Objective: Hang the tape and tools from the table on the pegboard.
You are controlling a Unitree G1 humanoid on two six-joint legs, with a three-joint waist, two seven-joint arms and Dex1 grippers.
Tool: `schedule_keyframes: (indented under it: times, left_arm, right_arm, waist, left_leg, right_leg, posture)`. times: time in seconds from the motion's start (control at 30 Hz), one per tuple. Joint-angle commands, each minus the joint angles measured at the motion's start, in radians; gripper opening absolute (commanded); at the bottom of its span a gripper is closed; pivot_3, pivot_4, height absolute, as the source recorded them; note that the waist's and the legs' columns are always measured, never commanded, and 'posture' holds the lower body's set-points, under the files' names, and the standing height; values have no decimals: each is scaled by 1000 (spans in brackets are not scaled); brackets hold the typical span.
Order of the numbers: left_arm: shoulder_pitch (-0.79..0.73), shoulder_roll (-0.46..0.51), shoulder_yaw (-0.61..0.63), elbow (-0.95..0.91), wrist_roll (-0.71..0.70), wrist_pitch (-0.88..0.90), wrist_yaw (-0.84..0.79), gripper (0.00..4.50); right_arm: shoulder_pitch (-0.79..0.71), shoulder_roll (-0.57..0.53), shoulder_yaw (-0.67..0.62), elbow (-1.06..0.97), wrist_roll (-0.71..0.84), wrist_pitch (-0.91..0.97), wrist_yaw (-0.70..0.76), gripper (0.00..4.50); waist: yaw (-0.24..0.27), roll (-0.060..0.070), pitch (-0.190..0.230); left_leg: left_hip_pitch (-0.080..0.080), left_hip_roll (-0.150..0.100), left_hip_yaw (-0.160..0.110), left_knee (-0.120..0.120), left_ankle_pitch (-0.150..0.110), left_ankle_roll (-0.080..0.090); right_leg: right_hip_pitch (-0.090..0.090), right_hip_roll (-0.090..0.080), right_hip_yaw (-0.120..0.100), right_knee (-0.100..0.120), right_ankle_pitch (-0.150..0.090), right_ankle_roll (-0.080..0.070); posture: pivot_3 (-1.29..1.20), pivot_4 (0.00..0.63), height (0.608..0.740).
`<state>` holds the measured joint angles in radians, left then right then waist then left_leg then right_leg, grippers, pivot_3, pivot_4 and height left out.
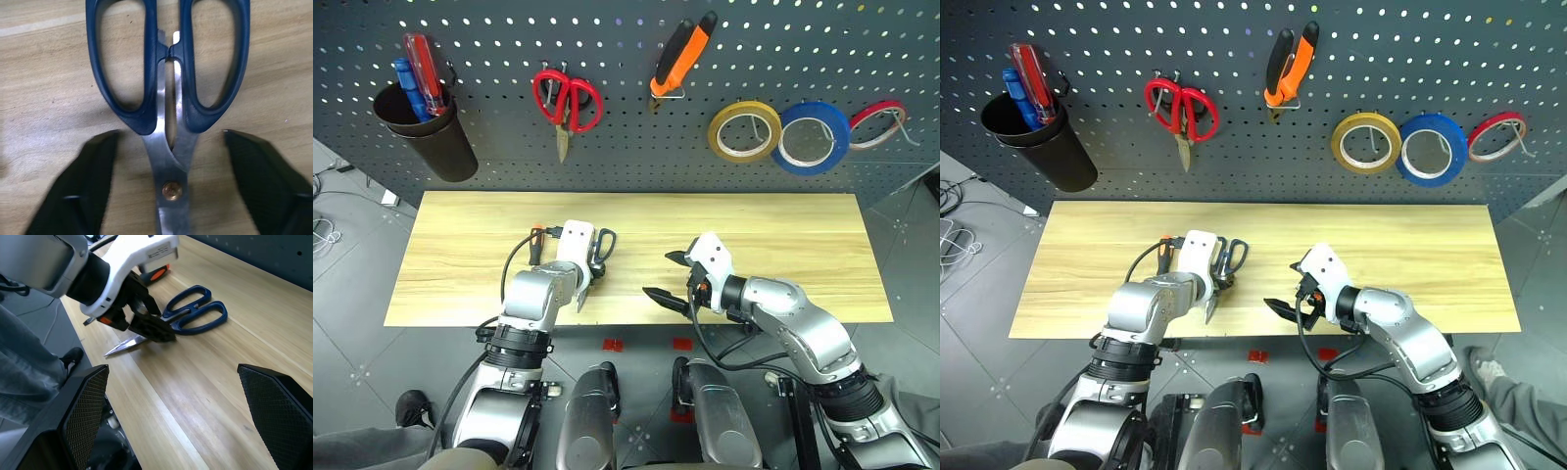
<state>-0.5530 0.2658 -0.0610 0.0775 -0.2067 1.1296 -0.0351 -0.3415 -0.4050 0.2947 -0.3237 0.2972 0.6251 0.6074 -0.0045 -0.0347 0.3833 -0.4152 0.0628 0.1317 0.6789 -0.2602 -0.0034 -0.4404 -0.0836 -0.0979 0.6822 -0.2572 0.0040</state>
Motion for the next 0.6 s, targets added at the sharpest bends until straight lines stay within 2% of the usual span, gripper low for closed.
schedule_keyframes:
  times: [0.03, 0.17, 0.3, 0.37, 0.47, 0.53, 0.6]
  left_arm:
    - [44, 5, -12, -20, 13, 49, -22, 2083]
    - [52, 17, -9, -33, 29, 49, -31, 904]
    - [65, 44, -11, -87, 40, -22, -62, 806]
    - [93, 91, -39, -171, 69, -106, -86, 796]
    - [145, 164, -50, -305, 82, -194, -141, 763]
    - [186, 201, -38, -382, 82, -326, -193, 451]
    - [226, 205, -14, -439, 75, -493, -231, 48]
  right_arm:
    - [8, 9, -16, -50, 2, 1, -10, 4500]
    - [3, 9, -17, -42, -4, -5, -9, 4500]
    - [-16, 10, -25, -36, -3, -13, -2, 4500]
    - [-36, 9, -38, -50, 14, -14, 11, 4500]
    - [-68, 35, -117, -108, 138, -1, 55, 4500]
    - [-103, 54, -198, -127, 236, 19, 67, 4500]
    - [-142, 49, -245, -124, 269, 19, 70, 4500]
  waist:
    - [0, 0, 0]
    - [1, 1, 0]
    - [2, 0, 0]
    - [-1, 0, 0]
    - [-3, 0, 0]
    - [0, 0, 0]
    - [2, 1, 0]
  left_leg:
    - [0, 0, 0, 0, 0, 0]
    - [0, 0, 0, 0, 0, 0]
    - [0, 0, 0, 0, 0, 0]
    - [-1, 0, 0, 0, 0, 0]
    - [-1, 0, -1, -1, 0, 0]
    - [-2, 0, -1, -1, 0, 0]
    - [-2, 0, -2, -1, 0, 0]
  right_leg:
    - [0, 0, 0, 0, 0, 0]
    - [1, 0, 0, 0, 0, 0]
    - [1, 0, -1, -1, 0, 0]
    - [0, 0, 0, -1, 0, 0]
    - [-1, 0, -1, -1, 0, 0]
    - [-1, 0, -2, -1, 0, 0]
    - [0, -1, -2, -2, 0, 0]
  posture:
    - [-78, 373, 740]
    - [-69, 371, 740]
    - [-61, 363, 740]
    - [-57, 359, 740]
    - [-45, 356, 740]
    - [-29, 352, 740]
    - [-24, 350, 740]
